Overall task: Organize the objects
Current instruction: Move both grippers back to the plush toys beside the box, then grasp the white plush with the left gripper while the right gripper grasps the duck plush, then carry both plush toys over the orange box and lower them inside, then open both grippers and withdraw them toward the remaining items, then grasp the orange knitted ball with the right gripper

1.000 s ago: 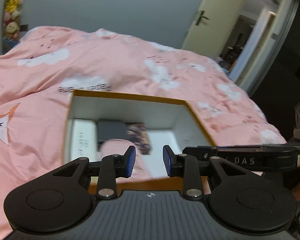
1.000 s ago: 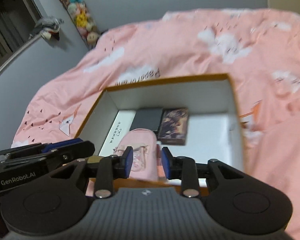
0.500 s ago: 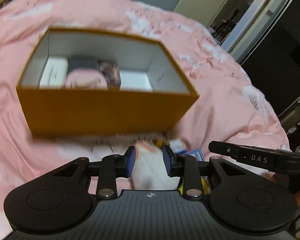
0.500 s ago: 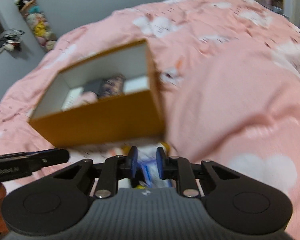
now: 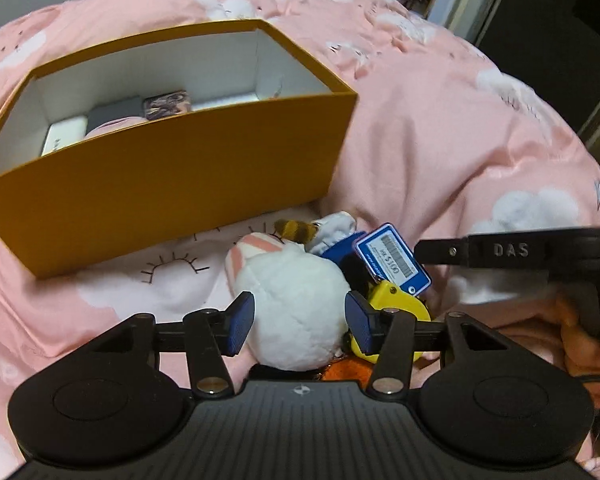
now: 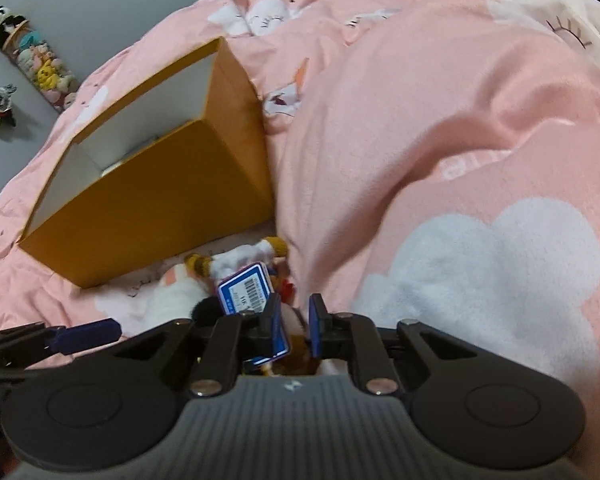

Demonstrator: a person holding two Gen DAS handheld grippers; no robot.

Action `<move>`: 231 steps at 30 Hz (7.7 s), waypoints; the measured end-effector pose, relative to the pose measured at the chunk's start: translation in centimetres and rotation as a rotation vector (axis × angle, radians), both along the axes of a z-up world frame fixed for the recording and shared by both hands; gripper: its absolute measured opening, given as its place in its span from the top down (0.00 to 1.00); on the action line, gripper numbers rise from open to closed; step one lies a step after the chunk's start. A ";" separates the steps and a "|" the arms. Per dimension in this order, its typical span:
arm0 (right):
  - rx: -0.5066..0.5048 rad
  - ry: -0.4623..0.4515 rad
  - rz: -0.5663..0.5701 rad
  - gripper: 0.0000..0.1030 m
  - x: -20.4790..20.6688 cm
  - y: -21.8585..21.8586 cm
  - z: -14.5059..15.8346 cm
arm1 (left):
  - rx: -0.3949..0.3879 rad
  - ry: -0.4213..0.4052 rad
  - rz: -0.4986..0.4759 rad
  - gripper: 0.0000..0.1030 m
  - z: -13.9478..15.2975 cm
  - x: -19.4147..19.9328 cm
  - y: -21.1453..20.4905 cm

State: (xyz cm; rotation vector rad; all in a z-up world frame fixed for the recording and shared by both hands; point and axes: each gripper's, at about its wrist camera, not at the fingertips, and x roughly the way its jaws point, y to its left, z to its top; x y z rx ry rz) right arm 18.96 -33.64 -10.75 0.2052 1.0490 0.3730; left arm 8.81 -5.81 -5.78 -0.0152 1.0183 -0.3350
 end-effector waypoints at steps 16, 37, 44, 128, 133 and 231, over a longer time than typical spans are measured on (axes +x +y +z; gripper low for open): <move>0.187 0.131 0.107 0.82 1.0 1.1 -2.0 | 0.021 0.079 0.113 0.44 -1.4 0.6 2.3; -0.167 0.030 0.228 0.53 0.0 7.0 -2.7 | -0.094 0.068 0.266 0.50 -0.1 0.0 6.9; -0.091 0.017 0.224 0.69 -0.1 5.9 -2.0 | -0.039 0.064 0.168 0.35 0.3 0.5 4.4; -0.325 0.139 0.351 0.55 15.1 17.0 4.0 | -0.287 0.055 0.172 0.35 0.2 14.5 10.1; -0.332 0.141 0.378 0.54 15.1 17.4 4.1 | -0.316 0.053 0.167 0.33 0.3 14.8 10.5; -0.206 0.043 0.330 0.59 -2.0 5.2 -2.2 | 0.072 0.056 -0.358 0.46 -3.3 -1.5 -0.3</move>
